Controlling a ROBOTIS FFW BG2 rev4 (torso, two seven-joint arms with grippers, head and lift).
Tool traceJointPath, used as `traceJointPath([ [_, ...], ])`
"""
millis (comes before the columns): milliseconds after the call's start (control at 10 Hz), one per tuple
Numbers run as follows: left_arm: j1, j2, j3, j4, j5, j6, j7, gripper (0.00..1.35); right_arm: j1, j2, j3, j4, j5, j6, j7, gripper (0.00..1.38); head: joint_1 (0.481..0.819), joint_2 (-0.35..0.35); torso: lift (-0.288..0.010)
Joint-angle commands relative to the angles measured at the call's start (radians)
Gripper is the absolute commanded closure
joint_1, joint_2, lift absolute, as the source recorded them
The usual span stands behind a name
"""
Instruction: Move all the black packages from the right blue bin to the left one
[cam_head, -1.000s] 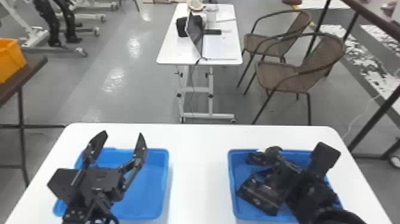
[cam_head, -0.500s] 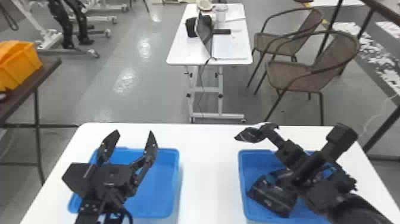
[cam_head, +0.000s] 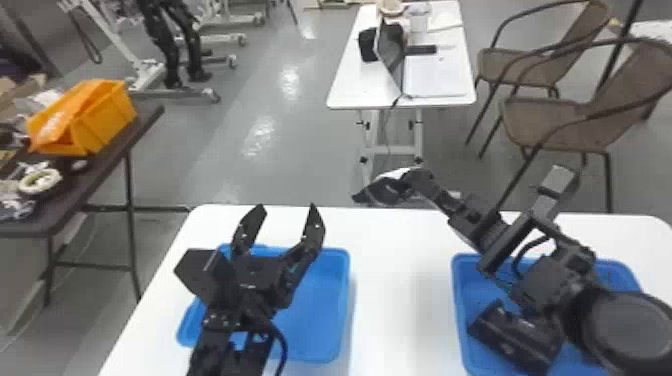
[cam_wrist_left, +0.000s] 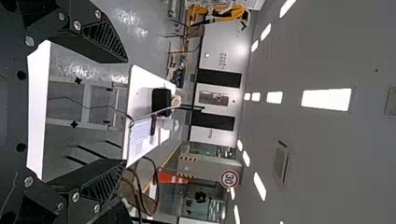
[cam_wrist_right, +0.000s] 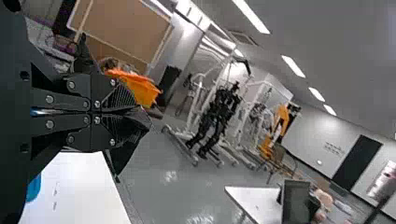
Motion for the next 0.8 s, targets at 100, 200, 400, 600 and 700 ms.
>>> traceJointPath([
  [100,-0.019,0.007,-0.020,0.000,0.005,0.001,0.000,0.28,-0.059,0.018,0.037,0.080,-0.081,0.027,0.053,1.12,0.695,0.232,-0.042],
  [200,-0.026,0.014,-0.026,0.000,0.013,0.003,0.000,0.28,-0.076,0.025,0.045,0.103,-0.121,0.065,0.076,1.13,0.695,0.241,-0.042],
  [400,-0.037,0.031,-0.035,0.000,0.033,0.004,0.000,0.28,-0.088,0.025,0.065,0.132,-0.173,0.096,0.092,1.13,0.695,0.258,-0.042],
  [600,-0.045,0.037,-0.041,0.000,0.066,0.011,-0.002,0.28,-0.100,0.027,0.079,0.155,-0.190,0.107,0.092,1.12,0.695,0.270,-0.042],
  [700,-0.052,0.039,-0.044,0.000,0.118,0.020,-0.014,0.28,-0.105,0.027,0.083,0.164,-0.190,0.110,0.093,1.13,0.695,0.271,-0.042],
])
